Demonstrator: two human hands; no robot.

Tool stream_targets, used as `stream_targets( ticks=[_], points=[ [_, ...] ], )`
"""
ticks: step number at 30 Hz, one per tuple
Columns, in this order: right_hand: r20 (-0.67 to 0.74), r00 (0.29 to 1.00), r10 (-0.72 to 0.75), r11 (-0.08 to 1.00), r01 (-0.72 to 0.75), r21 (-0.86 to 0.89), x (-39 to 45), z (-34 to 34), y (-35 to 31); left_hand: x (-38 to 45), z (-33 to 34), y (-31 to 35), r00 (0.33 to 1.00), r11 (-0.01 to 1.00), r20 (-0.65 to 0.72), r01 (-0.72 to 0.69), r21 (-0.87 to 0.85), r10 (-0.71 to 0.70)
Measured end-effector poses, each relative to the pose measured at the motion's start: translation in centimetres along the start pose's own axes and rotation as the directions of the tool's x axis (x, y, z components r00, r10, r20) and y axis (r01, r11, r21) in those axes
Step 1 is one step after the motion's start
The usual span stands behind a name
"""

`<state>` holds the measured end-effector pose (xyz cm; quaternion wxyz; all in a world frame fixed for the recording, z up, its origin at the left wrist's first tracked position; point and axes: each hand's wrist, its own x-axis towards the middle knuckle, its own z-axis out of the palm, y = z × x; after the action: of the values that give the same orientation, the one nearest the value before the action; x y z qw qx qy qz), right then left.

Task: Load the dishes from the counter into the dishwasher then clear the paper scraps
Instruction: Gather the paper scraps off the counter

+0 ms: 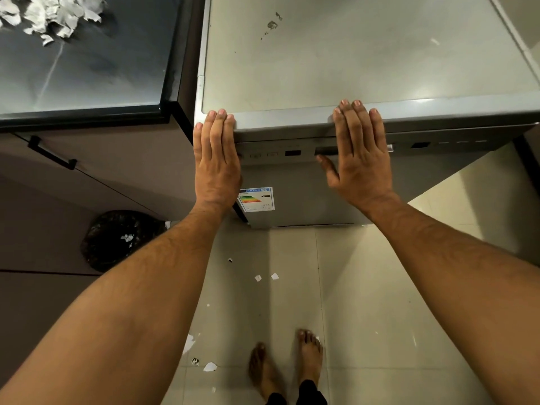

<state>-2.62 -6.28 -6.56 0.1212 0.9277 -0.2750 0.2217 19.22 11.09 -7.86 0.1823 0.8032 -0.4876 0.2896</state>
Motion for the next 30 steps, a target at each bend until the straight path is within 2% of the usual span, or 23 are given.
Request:
stream_targets(
  ticks=[12,30],
  points=[
    [-0.045,0.999,0.018,1.000,-0.019,-0.016,0.1,0.4,-0.3,0.2,1.0,0.7,0.996,0.998,-0.079,0.040,0.057,-0.036],
    [-0.016,0.999,0.038,0.998,-0.038,-0.050,0.1,0.1,-0.8,0.3,0.3,0.1,1.000,1.000,-0.025,0.009,-0.006,-0.009]
  ],
)
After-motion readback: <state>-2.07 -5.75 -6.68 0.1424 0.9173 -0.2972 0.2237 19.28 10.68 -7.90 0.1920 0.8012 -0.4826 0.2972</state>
